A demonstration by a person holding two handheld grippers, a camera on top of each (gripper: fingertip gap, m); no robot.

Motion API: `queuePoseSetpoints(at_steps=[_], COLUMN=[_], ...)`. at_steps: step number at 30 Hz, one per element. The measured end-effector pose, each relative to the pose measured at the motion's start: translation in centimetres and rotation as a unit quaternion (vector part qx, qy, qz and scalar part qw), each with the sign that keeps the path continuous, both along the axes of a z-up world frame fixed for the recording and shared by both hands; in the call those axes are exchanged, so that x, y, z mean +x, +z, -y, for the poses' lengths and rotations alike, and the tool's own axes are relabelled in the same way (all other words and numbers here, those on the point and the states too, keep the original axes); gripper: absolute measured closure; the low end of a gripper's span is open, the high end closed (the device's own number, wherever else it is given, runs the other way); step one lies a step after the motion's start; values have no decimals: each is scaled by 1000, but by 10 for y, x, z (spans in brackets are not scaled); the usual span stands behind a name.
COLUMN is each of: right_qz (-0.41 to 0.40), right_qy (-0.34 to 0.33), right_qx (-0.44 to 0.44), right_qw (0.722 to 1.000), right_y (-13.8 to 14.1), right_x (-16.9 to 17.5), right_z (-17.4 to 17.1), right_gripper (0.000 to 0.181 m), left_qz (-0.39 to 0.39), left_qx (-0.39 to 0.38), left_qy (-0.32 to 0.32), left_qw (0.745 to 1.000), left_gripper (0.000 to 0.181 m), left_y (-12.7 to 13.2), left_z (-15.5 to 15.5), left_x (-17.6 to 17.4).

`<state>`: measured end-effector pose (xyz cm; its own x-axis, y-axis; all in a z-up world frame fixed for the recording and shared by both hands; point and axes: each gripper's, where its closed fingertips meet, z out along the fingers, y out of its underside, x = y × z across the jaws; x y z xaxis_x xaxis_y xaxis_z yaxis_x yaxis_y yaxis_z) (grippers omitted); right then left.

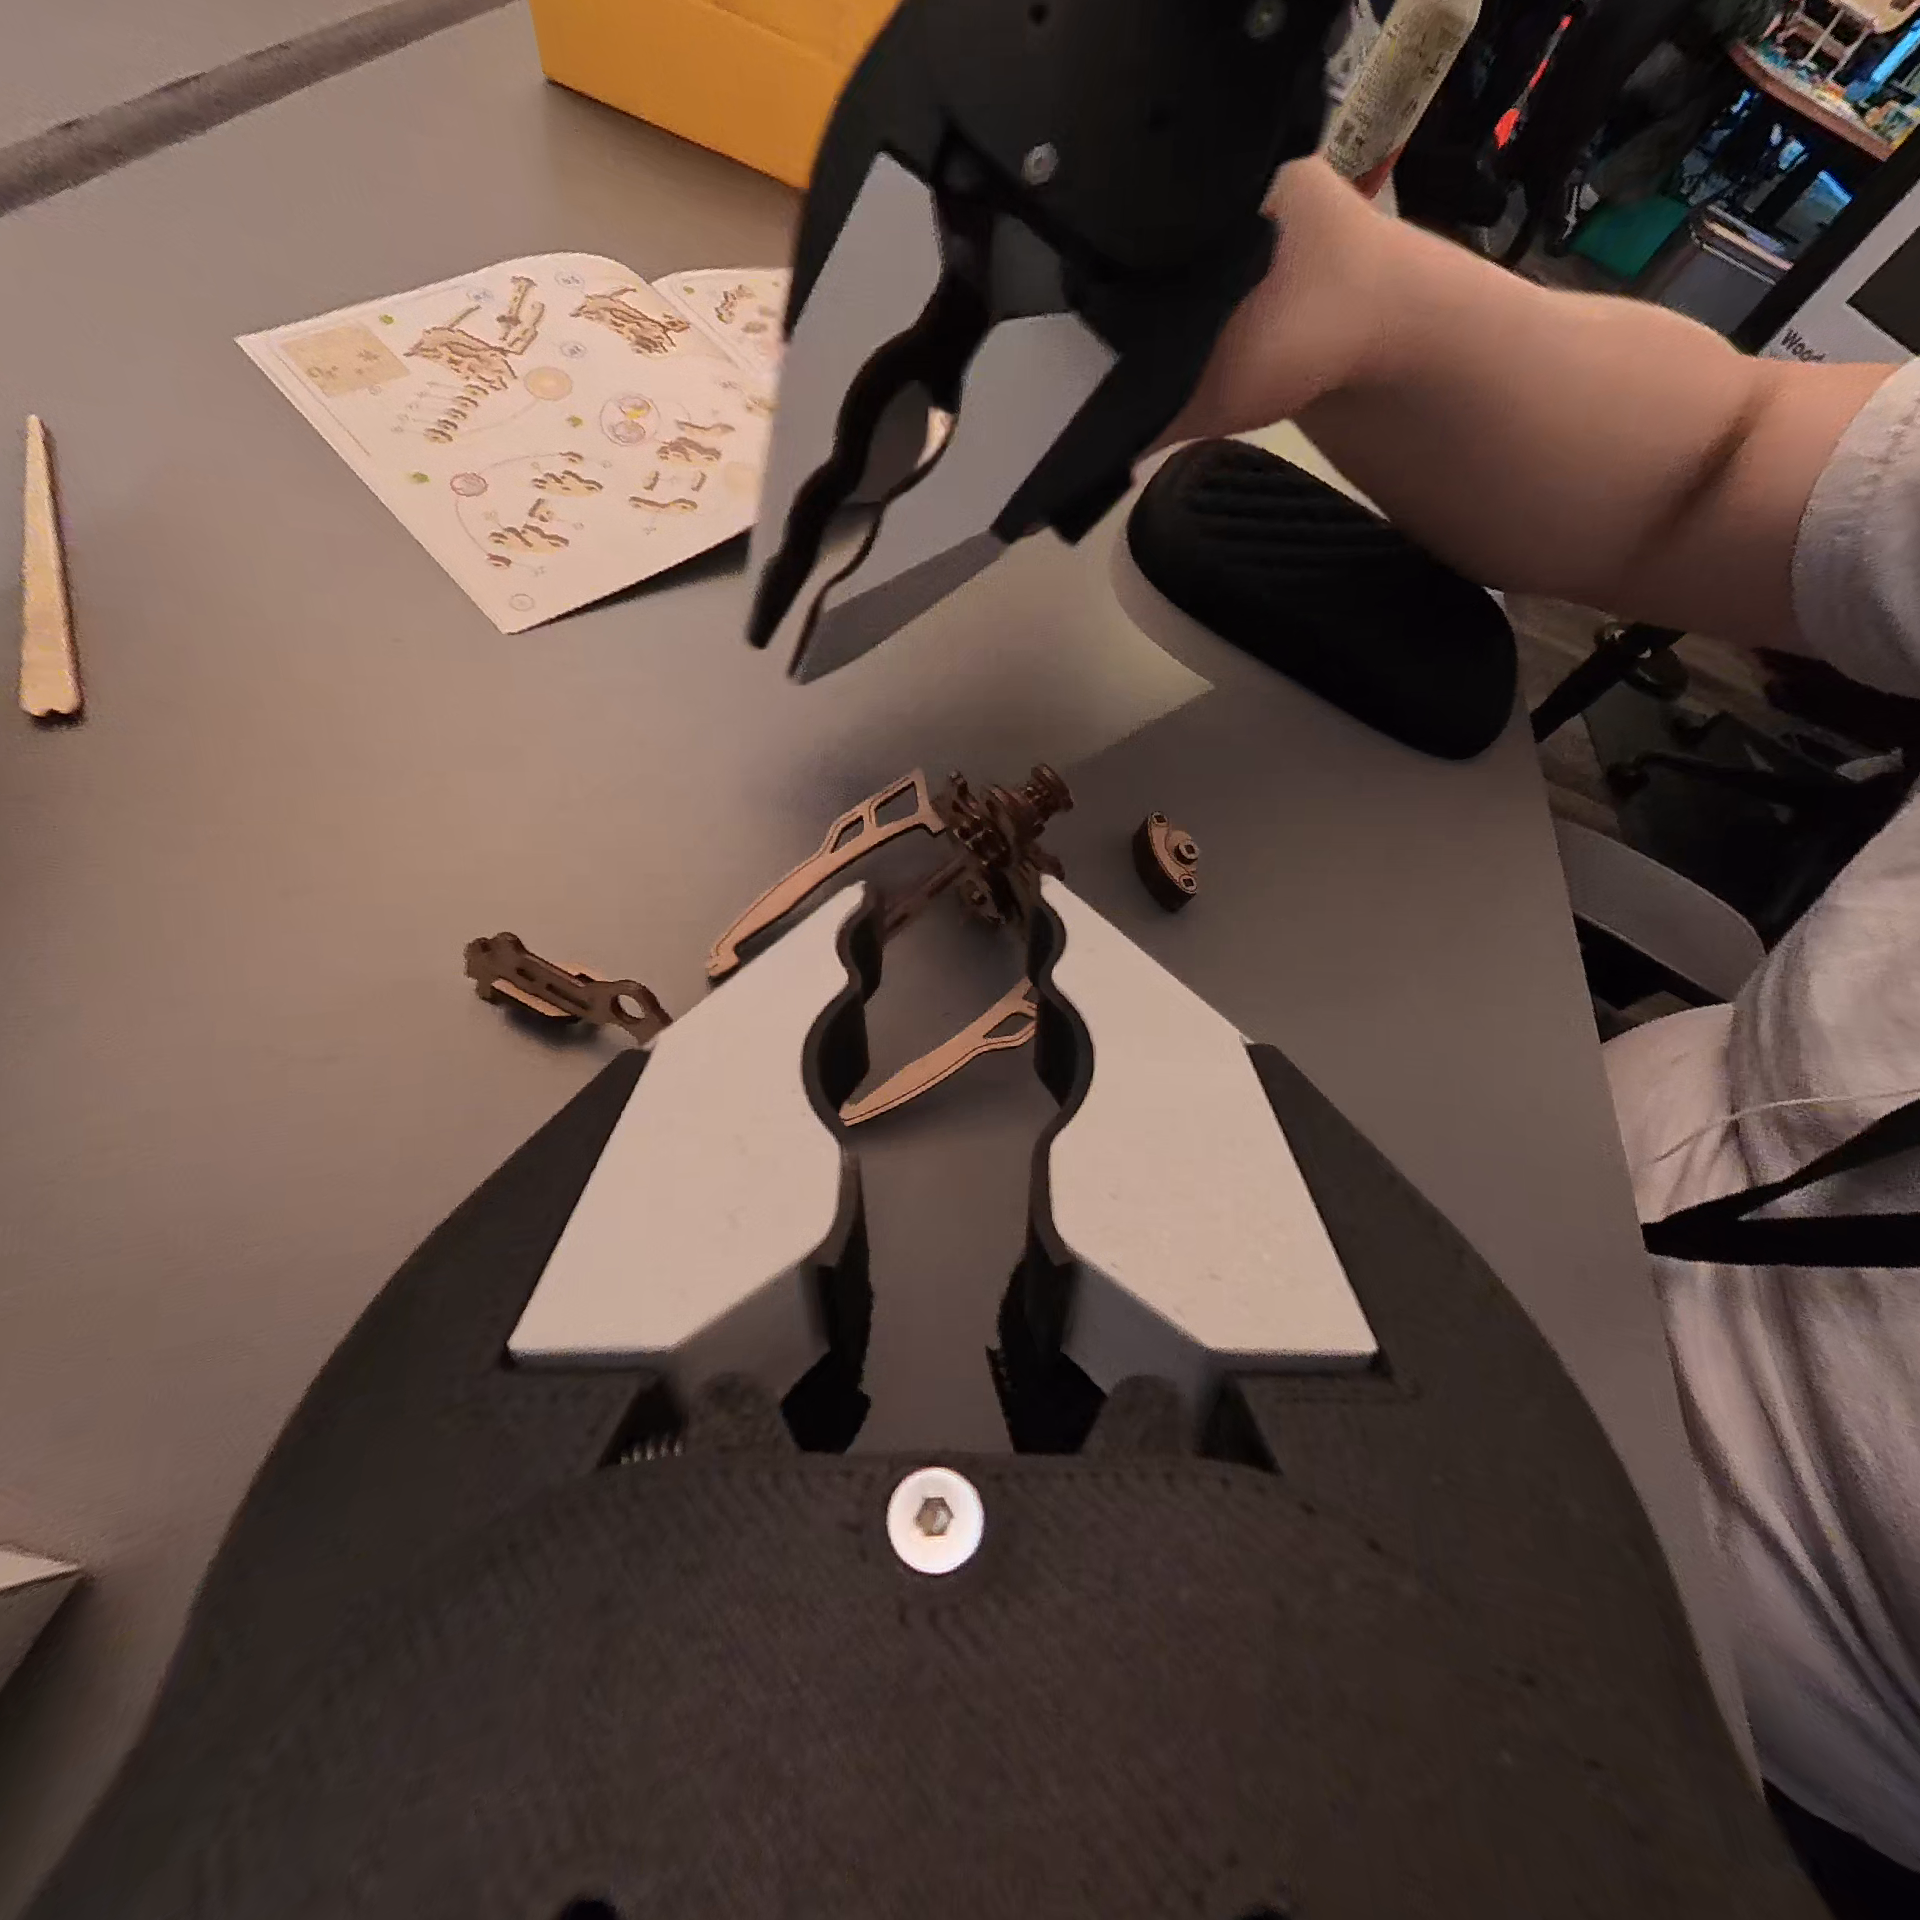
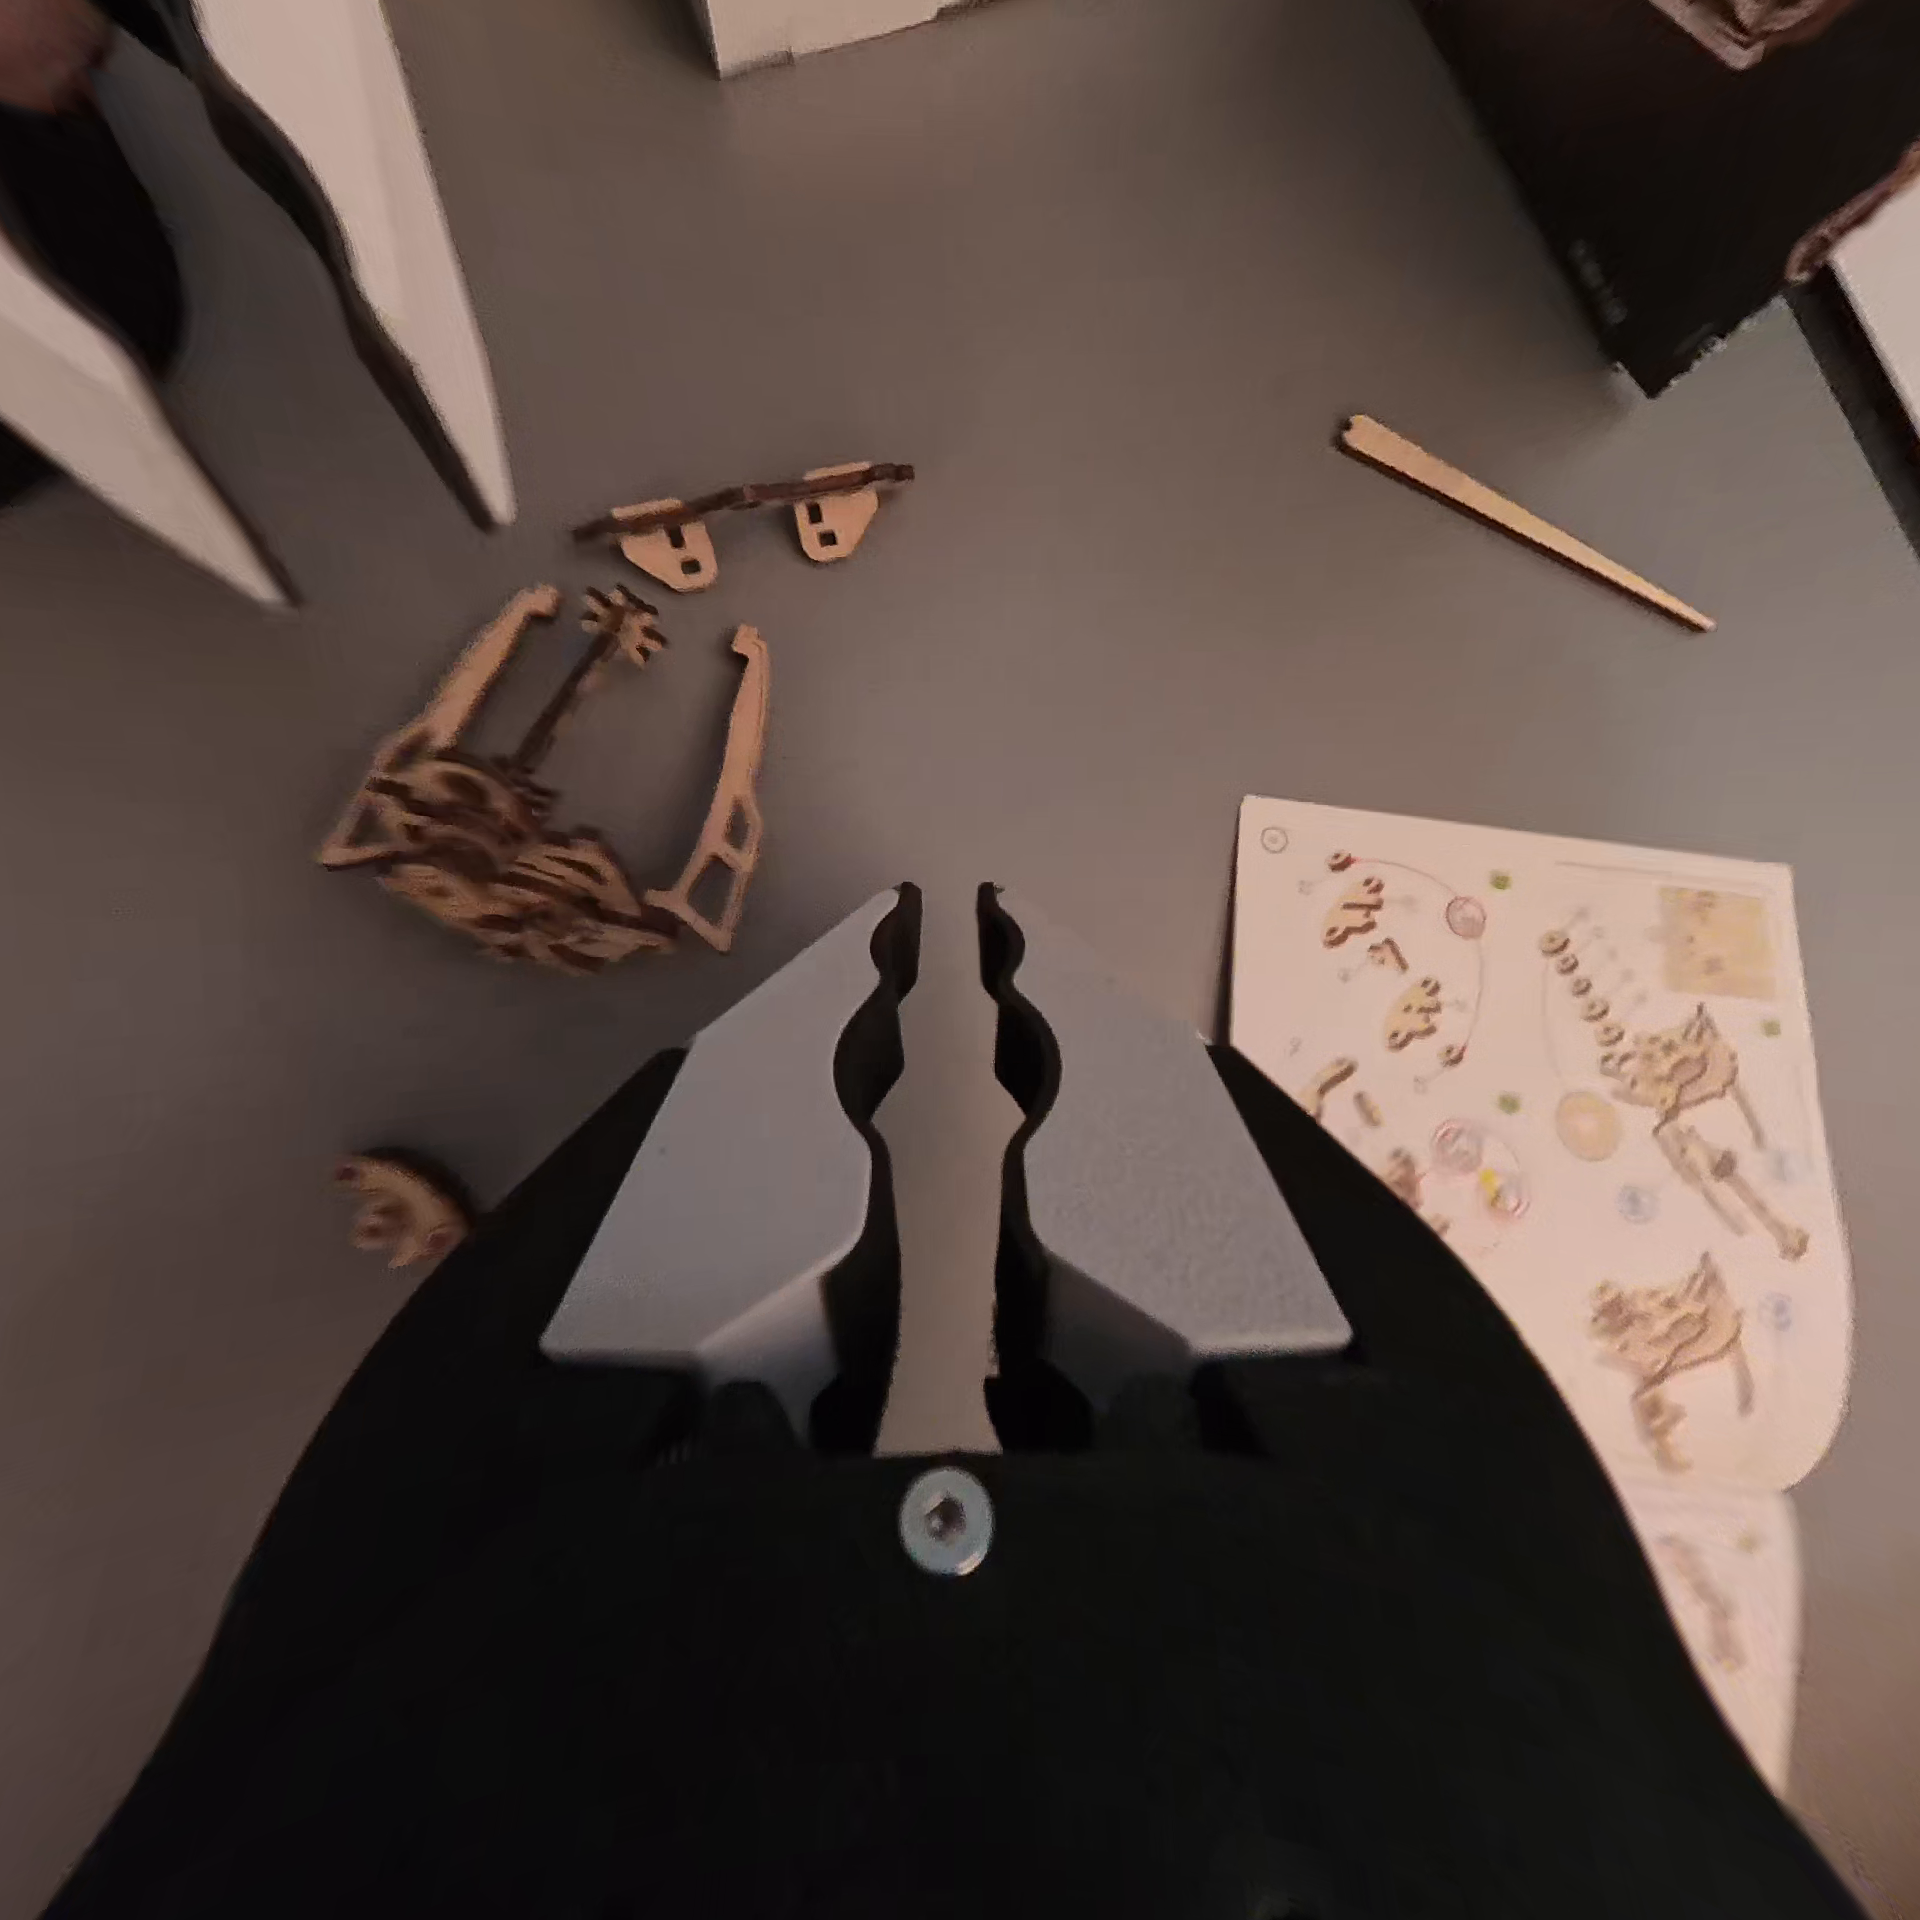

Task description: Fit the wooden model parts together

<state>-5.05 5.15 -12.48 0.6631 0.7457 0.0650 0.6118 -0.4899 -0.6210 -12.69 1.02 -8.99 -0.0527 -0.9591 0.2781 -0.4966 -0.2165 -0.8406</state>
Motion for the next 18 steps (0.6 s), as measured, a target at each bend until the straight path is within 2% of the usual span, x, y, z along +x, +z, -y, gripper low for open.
queuePoseSetpoints(at_steps=[1, 3, 5, 7, 9, 12, 14, 16, 18], right_qz=[-28, -114, -172, -146, -76, 29, 37, 16, 22], right_qy=[-21, -63, -58, -57, -82, -106, -109, -114, -127], right_qx=[-1, 2, -20, 10, 65, 20, -15, 1, 12], right_qw=[999, 991, 983, 988, 992, 994, 993, 993, 992], right_y=[9, 36, 55, 62, 62, 29, 15, 18, 20], right_x=[-2, -16, -40, -55, -56, -54, -59, -66, -65], right_z=[8, 30, 60, 67, 50, 41, 42, 40, 41], right_gripper=[170, 163, 154, 144, 147, 156, 162, 167, 162], left_qz=[2, 4, 9, 13, 13, 14, 10, 7, 18], left_qx=[6, 15, 10, 7, 7, 9, 17, 25, 22], left_qy=[7, 26, 33, 34, 37, 38, 47, 54, 58], left_qw=[1000, 1000, 999, 999, 999, 999, 999, 998, 998], left_gripper=[157, 158, 159, 159, 159, 160, 160, 161, 161], left_y=[1, 4, 7, 9, 9, 10, 10, 12, 18], left_z=[-3, -11, -14, -14, -15, -14, -17, -20, -22], left_x=[-1, -3, -5, -5, -4, -4, -5, -8, -9])
